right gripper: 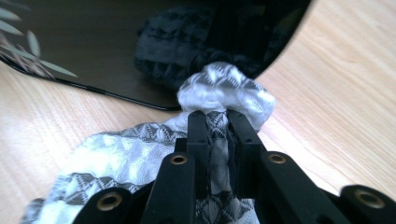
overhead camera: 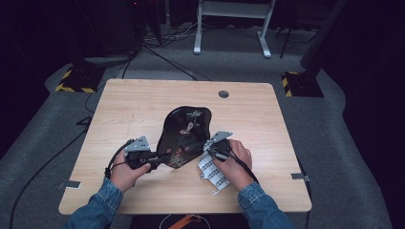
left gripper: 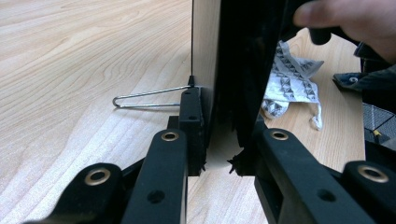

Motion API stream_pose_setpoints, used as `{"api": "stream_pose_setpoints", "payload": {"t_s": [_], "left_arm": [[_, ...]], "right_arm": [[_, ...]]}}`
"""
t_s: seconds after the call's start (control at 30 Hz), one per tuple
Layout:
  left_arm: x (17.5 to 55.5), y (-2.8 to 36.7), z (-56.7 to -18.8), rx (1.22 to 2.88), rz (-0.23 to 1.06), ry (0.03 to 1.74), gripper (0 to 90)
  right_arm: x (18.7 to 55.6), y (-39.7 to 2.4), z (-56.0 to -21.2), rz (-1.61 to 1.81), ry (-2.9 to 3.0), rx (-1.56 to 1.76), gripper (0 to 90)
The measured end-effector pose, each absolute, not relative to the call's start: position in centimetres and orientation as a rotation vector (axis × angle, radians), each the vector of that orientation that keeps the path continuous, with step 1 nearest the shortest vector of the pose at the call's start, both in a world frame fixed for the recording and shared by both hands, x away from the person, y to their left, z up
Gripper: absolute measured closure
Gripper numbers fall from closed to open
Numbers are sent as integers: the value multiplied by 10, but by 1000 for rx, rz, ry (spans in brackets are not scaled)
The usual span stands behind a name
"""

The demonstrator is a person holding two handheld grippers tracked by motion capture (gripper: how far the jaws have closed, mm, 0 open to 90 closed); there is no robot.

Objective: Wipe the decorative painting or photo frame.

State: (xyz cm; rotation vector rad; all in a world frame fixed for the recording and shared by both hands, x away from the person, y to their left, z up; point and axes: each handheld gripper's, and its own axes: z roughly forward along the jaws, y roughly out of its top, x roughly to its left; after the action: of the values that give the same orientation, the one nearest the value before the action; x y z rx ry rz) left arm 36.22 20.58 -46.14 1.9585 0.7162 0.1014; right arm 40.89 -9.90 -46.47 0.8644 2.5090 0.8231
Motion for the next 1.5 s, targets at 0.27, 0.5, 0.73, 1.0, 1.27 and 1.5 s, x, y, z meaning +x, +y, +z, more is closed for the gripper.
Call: {"api": "stream_pose_setpoints", "payload": {"t_s": [0.27,0.5,0.73,1.0,1.27,1.5], "left_arm": [[362,205,-461,1960,103,717,783],[362,206,-462,1957,99,718,784],[362,206,-462,1954,95,720,783],[362,206,-462,1950,93,724,783],[362,206,-462,1951,96,723,783],[363,206,-463,1951,95,722,783]], "right_arm": [[400,-119,-438,969,2453,879,818],[393,-130,-412,1061,2397,863,818],[390,-130,-388,1119,2359,827,818],[392,-129,-369,1185,2337,790,817],[394,-120,-344,1274,2318,751,817],[396,-109,-324,1319,2292,706,817]]}}
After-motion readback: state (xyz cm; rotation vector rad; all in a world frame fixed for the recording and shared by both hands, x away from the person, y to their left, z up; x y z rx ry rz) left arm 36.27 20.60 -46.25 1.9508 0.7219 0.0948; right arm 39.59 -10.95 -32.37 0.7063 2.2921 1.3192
